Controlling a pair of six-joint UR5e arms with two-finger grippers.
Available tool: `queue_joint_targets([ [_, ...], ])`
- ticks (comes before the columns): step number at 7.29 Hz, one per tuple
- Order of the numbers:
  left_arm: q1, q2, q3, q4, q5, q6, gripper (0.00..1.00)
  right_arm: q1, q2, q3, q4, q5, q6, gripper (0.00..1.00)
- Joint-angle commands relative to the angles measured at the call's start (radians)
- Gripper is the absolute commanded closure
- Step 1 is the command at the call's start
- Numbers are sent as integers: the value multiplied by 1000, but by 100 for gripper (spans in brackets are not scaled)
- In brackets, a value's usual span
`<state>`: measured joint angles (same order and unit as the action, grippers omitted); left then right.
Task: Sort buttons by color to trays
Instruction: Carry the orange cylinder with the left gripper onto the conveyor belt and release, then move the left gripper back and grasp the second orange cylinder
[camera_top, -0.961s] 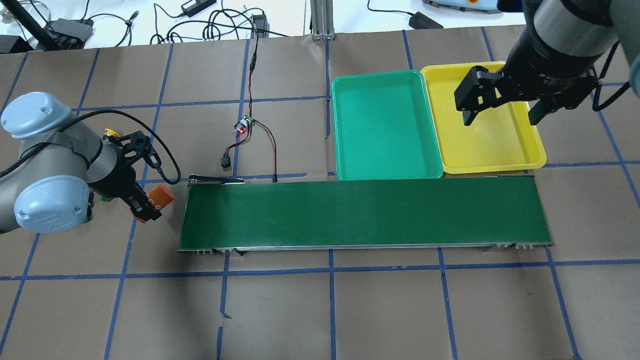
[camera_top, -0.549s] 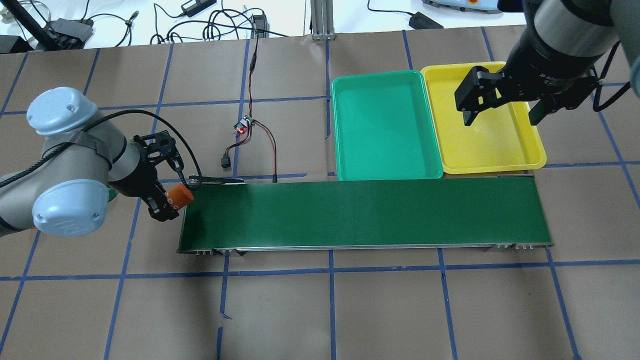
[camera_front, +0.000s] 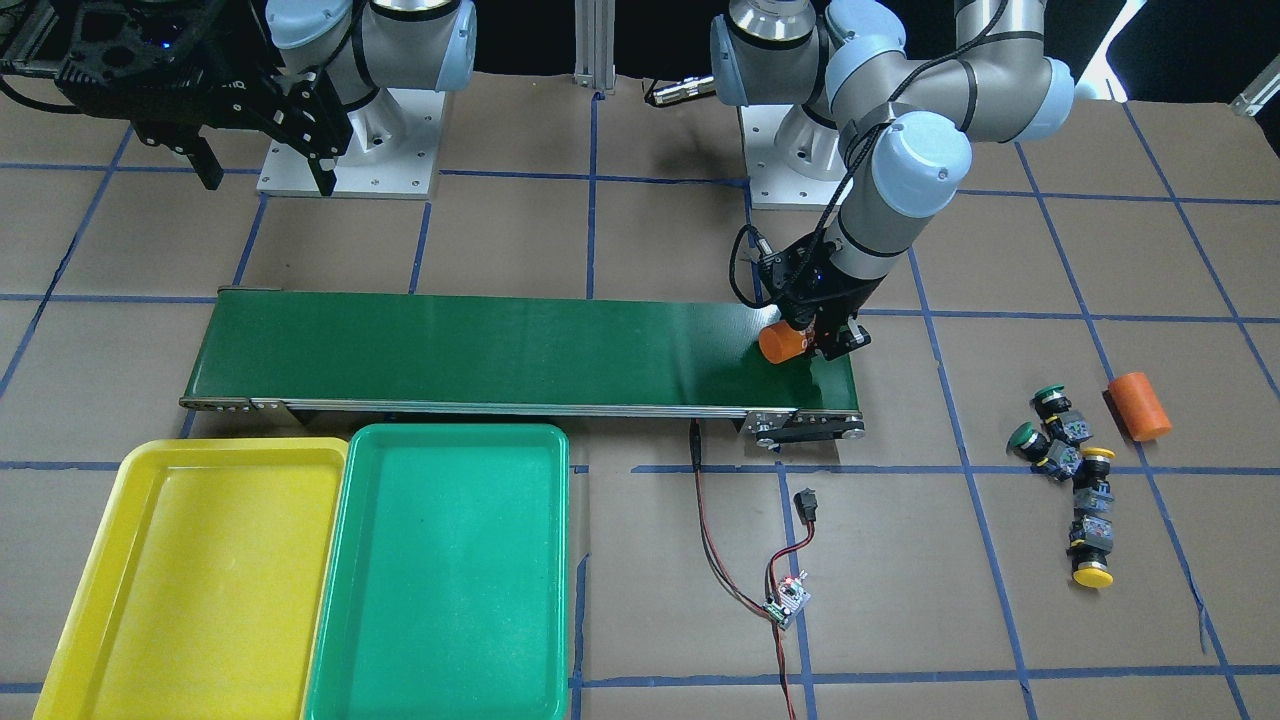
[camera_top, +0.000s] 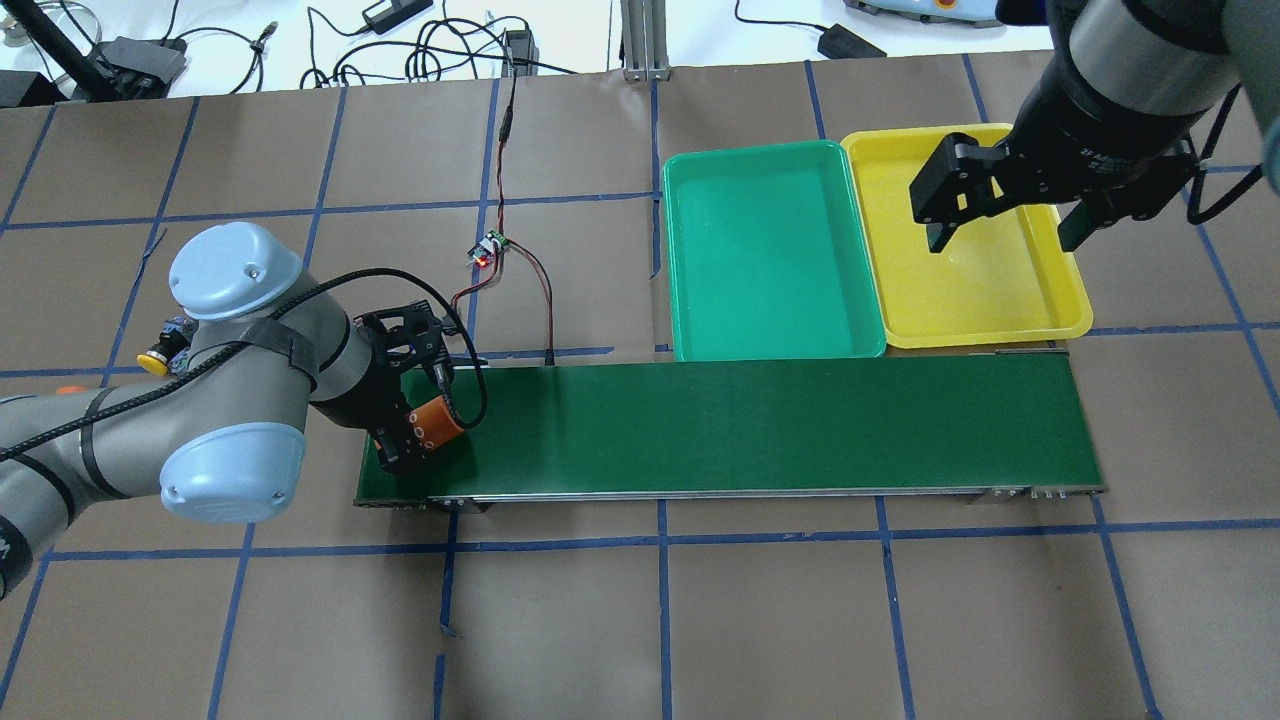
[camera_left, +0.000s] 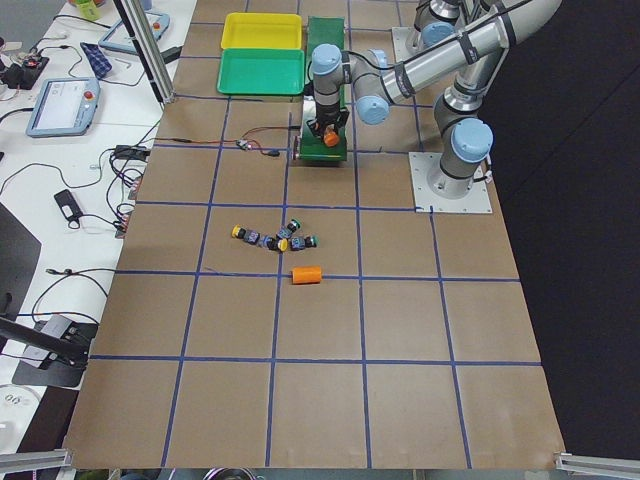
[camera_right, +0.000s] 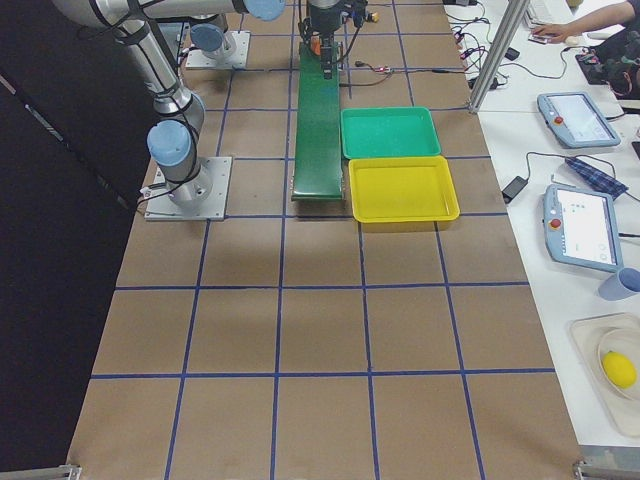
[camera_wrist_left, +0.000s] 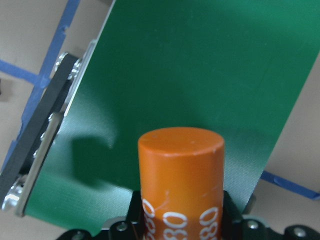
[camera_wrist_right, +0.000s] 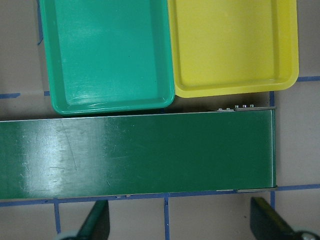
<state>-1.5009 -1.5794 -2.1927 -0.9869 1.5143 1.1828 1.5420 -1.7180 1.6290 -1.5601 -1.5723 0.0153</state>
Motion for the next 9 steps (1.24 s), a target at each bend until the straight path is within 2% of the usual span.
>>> queue_joint_targets([
  [1, -10, 13, 51, -1, 9, -64, 0, 0, 3, 0, 0, 0, 2, 0],
  [2, 10, 35, 115, -144, 15, -74, 0, 1, 5, 2, 0, 0, 2, 0],
  [3, 110, 47, 186, -268, 53, -95, 0, -2, 5, 2, 2, 0, 0, 0],
  [4, 272, 38, 206, -316, 64, -106, 0, -2, 2, 2, 2, -2, -2, 0],
  [6, 616, -32, 221, -297, 63, -94, 0, -3, 2, 0, 2, 0, -2, 0],
  [8, 726, -176, 264, -85, 114, -214, 0, 1, 0, 2, 0, 0, 0, 0],
  [9, 758, -242, 327, -75, 124, -291, 0, 1, 0, 2, 2, 0, 2, 0],
])
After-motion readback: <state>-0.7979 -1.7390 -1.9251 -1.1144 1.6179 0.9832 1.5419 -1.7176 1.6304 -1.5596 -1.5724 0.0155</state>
